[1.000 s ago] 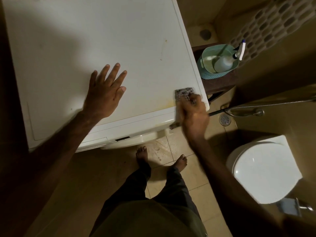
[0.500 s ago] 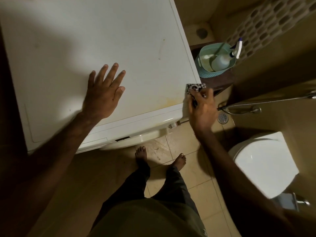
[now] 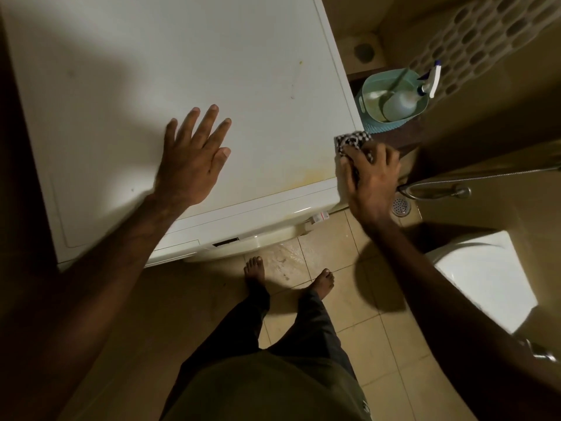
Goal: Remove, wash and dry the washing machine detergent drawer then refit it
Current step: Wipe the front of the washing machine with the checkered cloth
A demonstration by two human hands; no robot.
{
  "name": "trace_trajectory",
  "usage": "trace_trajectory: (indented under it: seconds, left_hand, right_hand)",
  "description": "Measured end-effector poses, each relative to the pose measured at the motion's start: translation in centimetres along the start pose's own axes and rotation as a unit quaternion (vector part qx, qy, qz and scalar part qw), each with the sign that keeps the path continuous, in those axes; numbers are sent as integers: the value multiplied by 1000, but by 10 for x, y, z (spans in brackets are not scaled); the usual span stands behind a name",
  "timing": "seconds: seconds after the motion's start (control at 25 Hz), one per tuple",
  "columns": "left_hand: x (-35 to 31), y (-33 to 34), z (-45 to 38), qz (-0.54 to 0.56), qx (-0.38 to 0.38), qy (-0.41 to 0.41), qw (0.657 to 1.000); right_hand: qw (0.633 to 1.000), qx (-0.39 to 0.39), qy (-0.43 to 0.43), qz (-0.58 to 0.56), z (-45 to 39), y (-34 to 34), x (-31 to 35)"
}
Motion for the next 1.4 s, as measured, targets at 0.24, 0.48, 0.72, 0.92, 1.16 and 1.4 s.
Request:
trace_trajectory:
  seconds: [0.24, 0.48, 0.72, 0.92, 1.16, 1.4]
  left_hand:
    - [3, 2, -3, 27, -3, 8, 1000]
    - [30, -13, 12, 193, 12, 9, 981]
    - [40, -24, 46, 161, -30, -30, 986]
    - [54, -32, 51, 117, -30, -33, 992]
    - [73, -31, 67, 84, -37, -50, 995]
    - [79, -32, 73, 81, -41, -70, 993]
  right_hand:
    - [972, 106, -182, -105, 94, 52, 164]
    - [998, 32, -37, -33, 50, 19, 57]
    - [988, 81, -119, -50, 63, 61, 166]
    - [989, 83, -124, -25, 77, 43, 103]
    - [998, 55, -15, -30, 67, 48, 109]
    - [922, 232, -308, -42, 139, 70, 171]
Point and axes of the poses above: each hand's wrist, its own z-axis away from the middle knuckle, its own y-axis out of the palm, x = y × z, the point moved 7 cm from there along -z, towards the middle knuckle, and after that the axes turned 9 degrees about -z, right-handed, at the moved point
